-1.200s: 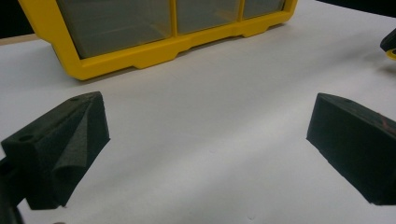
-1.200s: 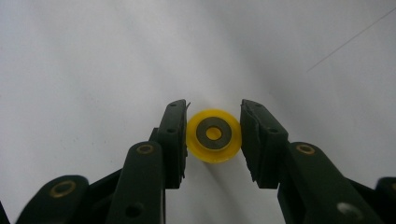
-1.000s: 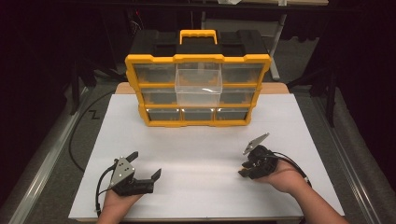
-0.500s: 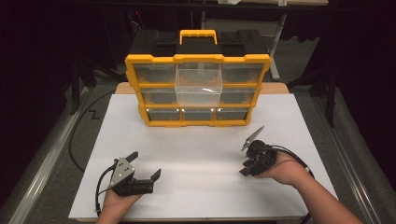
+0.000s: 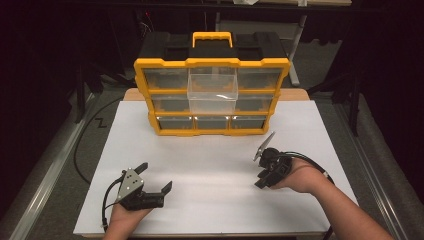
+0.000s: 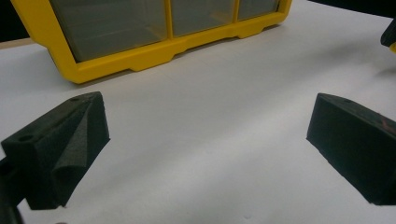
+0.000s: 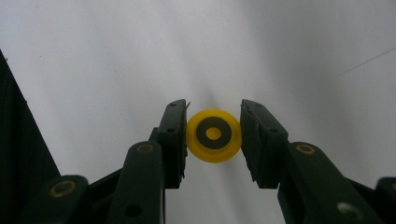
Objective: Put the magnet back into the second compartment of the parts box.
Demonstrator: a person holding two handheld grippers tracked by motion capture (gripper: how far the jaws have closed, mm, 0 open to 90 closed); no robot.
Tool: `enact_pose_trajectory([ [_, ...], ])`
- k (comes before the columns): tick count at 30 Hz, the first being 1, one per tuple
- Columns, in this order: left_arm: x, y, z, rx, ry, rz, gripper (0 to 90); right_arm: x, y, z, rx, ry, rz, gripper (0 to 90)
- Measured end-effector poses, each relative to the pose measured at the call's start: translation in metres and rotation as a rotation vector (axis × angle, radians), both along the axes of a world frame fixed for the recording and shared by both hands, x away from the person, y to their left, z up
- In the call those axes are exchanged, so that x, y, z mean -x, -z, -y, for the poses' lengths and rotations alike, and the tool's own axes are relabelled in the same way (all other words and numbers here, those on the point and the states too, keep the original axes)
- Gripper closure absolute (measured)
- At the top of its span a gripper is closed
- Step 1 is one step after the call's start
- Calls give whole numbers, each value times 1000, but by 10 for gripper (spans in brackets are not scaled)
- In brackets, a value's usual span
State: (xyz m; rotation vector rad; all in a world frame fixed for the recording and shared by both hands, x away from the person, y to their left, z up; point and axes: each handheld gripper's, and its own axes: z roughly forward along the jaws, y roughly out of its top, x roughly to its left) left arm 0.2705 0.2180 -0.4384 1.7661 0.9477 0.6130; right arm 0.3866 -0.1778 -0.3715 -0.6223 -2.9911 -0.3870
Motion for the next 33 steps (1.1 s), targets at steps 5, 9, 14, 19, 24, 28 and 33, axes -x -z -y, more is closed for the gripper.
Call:
enact_pose_trajectory([
  [5, 0, 0, 0, 0, 0, 1, 3, -1, 1, -2, 5, -6, -5, 641],
  [9, 0, 0, 0, 8, 1, -12, 3, -1, -6, -2, 0, -17, -3, 642],
  [14, 1, 0, 0, 4, 4, 4, 4, 0, -21, -1, 7, -17, 8, 642],
  [19, 0, 1, 0, 4, 3, -7, 4, 1, -36, -1, -3, -26, 24, 643],
  [24, 1, 1, 1, 8, 6, 3, 4, 1, -54, -3, -9, -34, 30, 643],
  [28, 1, 1, 1, 15, 7, 5, 4, 1, -63, -5, -5, -40, 32, 643],
  [33, 1, 0, 0, 21, 4, 7, 6, 1, -81, -7, 1, -56, 47, 642],
])
